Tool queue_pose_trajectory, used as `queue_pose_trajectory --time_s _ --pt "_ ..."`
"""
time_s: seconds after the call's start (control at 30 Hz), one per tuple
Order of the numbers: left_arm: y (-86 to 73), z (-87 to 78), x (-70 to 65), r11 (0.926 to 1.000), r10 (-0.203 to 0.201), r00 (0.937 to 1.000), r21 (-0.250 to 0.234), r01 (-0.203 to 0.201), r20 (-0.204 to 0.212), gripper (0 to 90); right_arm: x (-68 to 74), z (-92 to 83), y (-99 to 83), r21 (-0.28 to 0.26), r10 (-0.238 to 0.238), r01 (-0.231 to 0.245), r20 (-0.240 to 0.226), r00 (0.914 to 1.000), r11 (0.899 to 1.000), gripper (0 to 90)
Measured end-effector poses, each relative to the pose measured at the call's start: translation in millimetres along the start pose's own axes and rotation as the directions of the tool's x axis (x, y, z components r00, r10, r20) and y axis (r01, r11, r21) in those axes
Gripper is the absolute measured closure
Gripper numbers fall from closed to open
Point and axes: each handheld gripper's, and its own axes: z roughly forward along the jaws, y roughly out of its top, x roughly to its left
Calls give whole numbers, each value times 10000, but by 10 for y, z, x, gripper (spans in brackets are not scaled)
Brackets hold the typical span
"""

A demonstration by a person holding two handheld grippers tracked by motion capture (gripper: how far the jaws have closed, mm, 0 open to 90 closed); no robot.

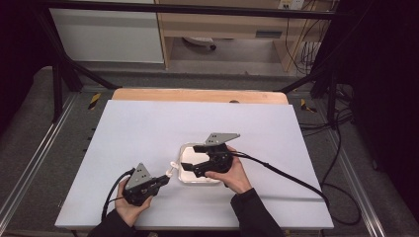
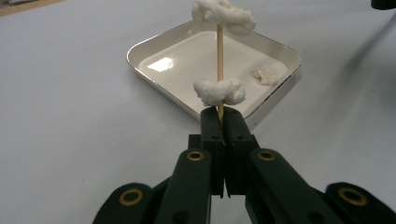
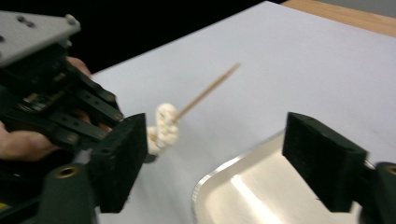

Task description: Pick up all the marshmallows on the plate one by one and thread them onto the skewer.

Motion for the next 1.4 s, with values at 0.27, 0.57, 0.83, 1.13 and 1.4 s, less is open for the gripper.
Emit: queue_pose_trajectory --time_s 0.27,0.57,0.83,1.13,1.4 --pt "-16 -2 30 9996 -235 9997 170 235 8 886 -147 -75 -187 1059 -276 162 1069 9939 9942 116" --pt "-19 -1 28 9994 -273 9996 202 272 69 886 -269 -61 -445 2218 -269 -96 1612 9865 9750 231" --pt "-19 2 25 9994 -244 9996 237 241 114 886 -272 2 -585 2842 -436 -55 1659 9852 9588 409" --pt "-17 0 29 9995 -231 9996 236 228 131 886 -256 43 -634 3193 -532 92 1293 9902 9476 502" --pt "-16 -1 26 9995 -218 9997 235 215 132 886 -243 42 -647 3312 -565 142 1186 9913 9435 589"
